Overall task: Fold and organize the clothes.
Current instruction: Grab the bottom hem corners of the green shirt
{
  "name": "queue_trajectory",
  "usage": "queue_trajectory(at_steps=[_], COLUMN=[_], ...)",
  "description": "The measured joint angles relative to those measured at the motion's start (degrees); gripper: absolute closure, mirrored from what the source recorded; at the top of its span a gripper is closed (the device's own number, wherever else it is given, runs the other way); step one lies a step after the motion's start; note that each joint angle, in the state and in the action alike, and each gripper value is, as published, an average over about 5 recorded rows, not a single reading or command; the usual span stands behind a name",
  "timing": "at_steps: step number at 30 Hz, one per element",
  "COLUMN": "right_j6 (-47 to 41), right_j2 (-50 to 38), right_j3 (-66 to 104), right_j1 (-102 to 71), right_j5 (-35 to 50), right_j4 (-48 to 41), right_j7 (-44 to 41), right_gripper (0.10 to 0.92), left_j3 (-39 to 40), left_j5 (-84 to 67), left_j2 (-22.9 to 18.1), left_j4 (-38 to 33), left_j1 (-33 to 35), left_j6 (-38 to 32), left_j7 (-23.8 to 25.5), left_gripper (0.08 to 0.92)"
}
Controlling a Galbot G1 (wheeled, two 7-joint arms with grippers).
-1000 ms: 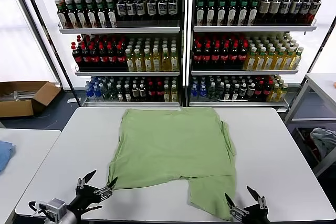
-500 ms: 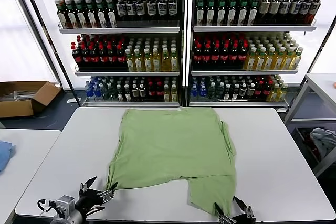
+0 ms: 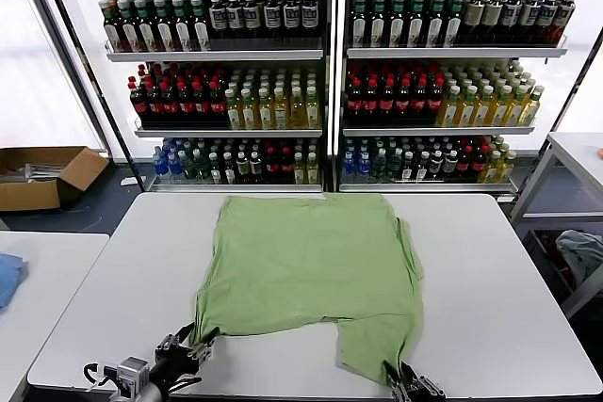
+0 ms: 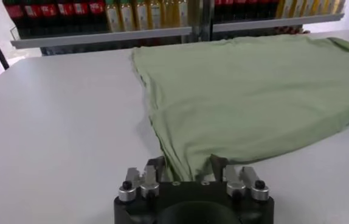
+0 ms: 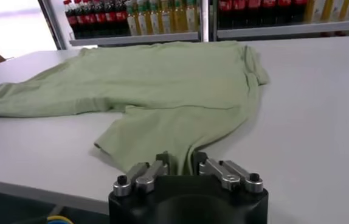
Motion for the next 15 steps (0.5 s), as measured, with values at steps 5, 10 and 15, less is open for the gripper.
queue_trajectory(at_steps=[5,10,15], right_j6=[1.4,3.4,5.8], right_j2=[0.0,0.5,1.8], right_j3=[0.4,1.5,3.4], right_j1=[-0.6,-2.0,-4.7], right_j5=[0.0,-0.2,-0.2], right_j4=[0.1,1.0,2.9], right_j7=[-1.0,-2.2,-3.6], right_gripper=[0.916,0.915,0.915], left_j3=[0.2,0.3,-0.2], left_j5=[-0.2,-0.6,-1.3], left_j2=[-0.1,-0.2,-0.9], left_j4=[0.0,-0.4,-1.4], left_j1=[0.0,0.4,1.4], left_j6=[-0.3,-0.8,-1.1], left_j7=[-0.4,-0.8,-1.2], left_gripper=[0.705,0.848,0.909])
